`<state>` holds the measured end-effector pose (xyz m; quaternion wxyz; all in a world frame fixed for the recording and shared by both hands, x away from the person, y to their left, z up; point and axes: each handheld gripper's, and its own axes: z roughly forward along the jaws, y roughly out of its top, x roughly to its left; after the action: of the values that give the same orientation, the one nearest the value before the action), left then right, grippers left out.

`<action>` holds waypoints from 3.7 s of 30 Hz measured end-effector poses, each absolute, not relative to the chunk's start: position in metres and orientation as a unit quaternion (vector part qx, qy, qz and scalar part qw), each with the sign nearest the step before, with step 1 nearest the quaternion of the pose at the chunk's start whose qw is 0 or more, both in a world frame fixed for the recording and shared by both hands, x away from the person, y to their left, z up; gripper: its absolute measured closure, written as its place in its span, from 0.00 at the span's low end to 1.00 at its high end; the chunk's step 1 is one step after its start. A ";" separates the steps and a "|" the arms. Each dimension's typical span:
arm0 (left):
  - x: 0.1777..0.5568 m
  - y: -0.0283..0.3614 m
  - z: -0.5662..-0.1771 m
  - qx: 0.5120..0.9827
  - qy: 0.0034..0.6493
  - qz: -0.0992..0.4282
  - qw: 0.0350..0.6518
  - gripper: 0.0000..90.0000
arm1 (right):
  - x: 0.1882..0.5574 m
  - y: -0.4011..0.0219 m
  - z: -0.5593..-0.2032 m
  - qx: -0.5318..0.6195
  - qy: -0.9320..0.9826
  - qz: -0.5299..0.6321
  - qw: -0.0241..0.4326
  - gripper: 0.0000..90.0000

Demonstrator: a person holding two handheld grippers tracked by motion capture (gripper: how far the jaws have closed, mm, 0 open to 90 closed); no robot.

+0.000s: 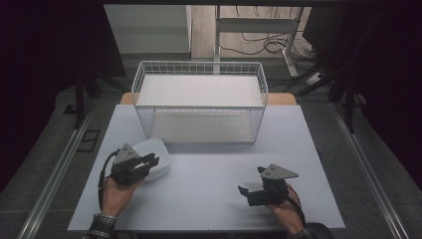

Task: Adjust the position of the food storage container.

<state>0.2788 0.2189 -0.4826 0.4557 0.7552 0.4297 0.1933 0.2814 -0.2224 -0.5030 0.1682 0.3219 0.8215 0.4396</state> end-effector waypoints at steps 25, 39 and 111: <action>0.347 0.289 -0.508 0.703 0.533 0.225 0.414 1.00 | 0.282 -0.217 -0.509 0.309 0.839 0.418 0.163 0.03; 0.329 0.283 -0.512 0.721 0.529 0.201 0.400 1.00 | 0.281 -0.217 -0.509 0.302 0.843 0.412 0.167 0.03; 0.260 0.148 -0.512 0.798 0.417 0.108 0.421 1.00 | 0.306 -0.158 -0.500 0.272 0.874 0.392 0.092 0.99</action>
<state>0.2602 0.1481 -0.5119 0.4210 0.7982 0.4170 0.1080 0.3059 -0.1578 -0.5004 0.0918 0.2721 0.8742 0.3915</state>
